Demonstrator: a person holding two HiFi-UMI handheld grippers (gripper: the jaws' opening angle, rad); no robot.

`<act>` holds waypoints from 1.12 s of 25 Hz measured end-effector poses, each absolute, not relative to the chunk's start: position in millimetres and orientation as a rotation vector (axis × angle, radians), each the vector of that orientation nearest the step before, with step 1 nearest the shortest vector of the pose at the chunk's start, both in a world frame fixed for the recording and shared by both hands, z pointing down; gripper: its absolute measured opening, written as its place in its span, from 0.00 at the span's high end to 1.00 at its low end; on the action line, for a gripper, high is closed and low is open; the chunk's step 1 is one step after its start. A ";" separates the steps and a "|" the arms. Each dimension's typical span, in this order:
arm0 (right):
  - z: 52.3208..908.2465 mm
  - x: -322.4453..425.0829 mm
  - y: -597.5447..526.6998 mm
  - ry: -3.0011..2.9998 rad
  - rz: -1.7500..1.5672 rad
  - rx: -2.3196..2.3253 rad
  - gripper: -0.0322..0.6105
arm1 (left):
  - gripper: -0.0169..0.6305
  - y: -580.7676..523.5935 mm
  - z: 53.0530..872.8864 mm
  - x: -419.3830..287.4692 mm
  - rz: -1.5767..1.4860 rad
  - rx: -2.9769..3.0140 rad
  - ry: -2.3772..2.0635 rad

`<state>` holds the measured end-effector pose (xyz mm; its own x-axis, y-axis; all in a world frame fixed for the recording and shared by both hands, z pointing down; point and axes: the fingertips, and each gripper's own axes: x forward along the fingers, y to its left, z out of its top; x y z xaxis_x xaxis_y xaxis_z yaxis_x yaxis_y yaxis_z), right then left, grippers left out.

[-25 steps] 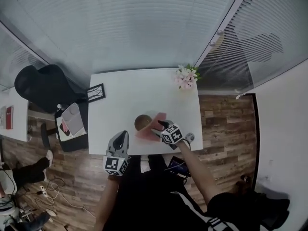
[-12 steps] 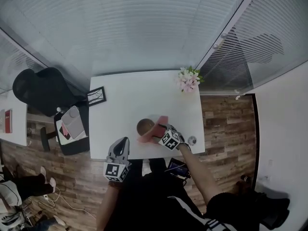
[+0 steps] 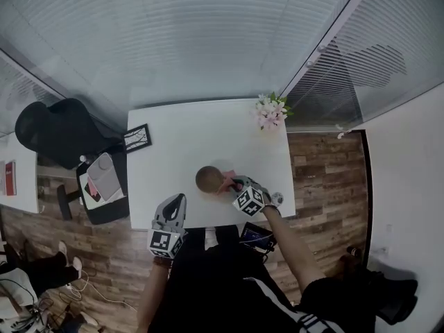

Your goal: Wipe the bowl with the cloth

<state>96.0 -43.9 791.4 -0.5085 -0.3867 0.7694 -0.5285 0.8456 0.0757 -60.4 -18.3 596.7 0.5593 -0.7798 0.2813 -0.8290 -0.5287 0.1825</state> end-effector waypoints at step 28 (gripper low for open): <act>513.9 24.4 -71.6 -2.384 -0.675 0.805 0.92 | 0.94 -71.1 521.4 21.2 0.010 2.524 -0.277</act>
